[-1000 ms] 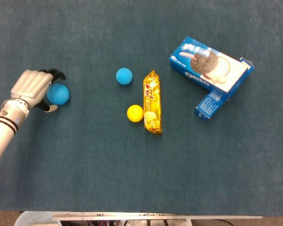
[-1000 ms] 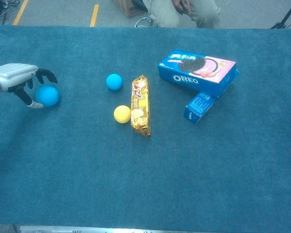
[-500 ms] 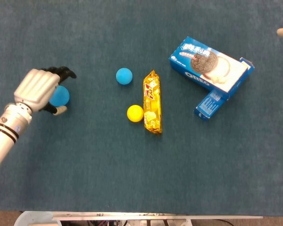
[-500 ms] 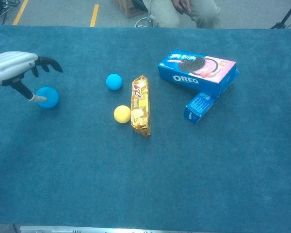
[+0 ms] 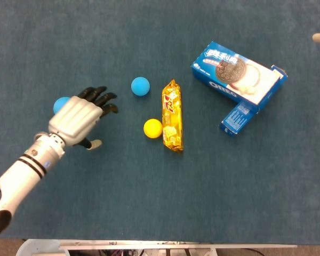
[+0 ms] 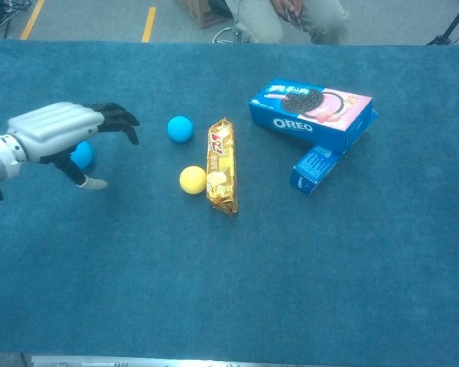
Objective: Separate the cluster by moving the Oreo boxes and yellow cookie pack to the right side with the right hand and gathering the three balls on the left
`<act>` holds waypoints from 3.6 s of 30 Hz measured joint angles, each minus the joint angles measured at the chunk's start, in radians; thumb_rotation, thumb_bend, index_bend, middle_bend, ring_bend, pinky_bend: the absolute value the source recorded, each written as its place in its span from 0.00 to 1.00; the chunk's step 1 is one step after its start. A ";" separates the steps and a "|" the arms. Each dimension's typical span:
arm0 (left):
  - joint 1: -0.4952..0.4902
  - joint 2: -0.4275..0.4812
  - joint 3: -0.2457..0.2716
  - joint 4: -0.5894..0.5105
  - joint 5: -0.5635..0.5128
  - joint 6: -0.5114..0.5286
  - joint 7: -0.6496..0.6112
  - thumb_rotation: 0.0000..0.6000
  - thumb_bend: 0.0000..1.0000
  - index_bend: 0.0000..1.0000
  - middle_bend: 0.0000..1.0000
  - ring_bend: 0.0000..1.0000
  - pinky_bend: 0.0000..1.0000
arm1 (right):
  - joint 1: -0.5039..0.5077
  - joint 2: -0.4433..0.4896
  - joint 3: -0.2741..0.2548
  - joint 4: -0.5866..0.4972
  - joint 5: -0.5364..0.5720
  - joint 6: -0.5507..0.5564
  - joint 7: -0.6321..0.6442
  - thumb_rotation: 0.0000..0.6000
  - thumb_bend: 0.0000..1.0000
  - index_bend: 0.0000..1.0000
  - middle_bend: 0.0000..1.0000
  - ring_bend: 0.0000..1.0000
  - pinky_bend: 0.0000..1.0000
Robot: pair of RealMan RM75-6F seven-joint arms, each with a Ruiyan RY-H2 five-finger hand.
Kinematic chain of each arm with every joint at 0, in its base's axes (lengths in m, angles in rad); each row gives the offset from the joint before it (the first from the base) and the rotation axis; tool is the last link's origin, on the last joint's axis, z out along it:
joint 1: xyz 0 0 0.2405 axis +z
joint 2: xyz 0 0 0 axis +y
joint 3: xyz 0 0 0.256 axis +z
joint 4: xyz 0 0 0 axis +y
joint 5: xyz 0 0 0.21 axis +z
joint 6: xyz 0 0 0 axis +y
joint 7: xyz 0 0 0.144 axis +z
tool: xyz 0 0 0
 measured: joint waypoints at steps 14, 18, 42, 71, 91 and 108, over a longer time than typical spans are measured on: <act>-0.094 -0.144 -0.028 0.051 -0.179 -0.058 0.169 1.00 0.17 0.26 0.06 0.00 0.05 | -0.012 0.009 0.001 0.022 0.006 -0.002 0.031 1.00 0.14 0.24 0.45 0.42 0.48; -0.121 -0.180 -0.037 0.060 -0.220 -0.069 0.189 1.00 0.17 0.26 0.06 0.00 0.05 | -0.017 0.012 0.002 0.031 0.008 -0.001 0.048 1.00 0.14 0.24 0.45 0.42 0.48; -0.235 -0.336 -0.043 0.153 -0.409 -0.061 0.279 1.00 0.17 0.31 0.07 0.00 0.05 | -0.047 0.038 -0.001 0.064 -0.013 0.009 0.119 1.00 0.14 0.24 0.45 0.42 0.48; -0.226 -0.325 -0.030 0.145 -0.403 -0.003 0.225 1.00 0.19 0.46 0.18 0.00 0.05 | -0.053 0.052 0.011 0.028 -0.011 0.017 0.101 1.00 0.14 0.24 0.45 0.42 0.48; -0.115 -0.114 0.027 0.205 -0.281 -0.012 0.035 1.00 0.19 0.44 0.17 0.00 0.05 | -0.036 0.039 0.019 -0.010 -0.001 0.005 0.052 1.00 0.14 0.24 0.45 0.42 0.48; -0.114 -0.123 0.015 0.214 -0.275 -0.047 0.039 1.00 0.18 0.18 0.07 0.00 0.05 | -0.040 0.047 0.022 -0.020 0.005 0.014 0.045 1.00 0.14 0.24 0.45 0.42 0.48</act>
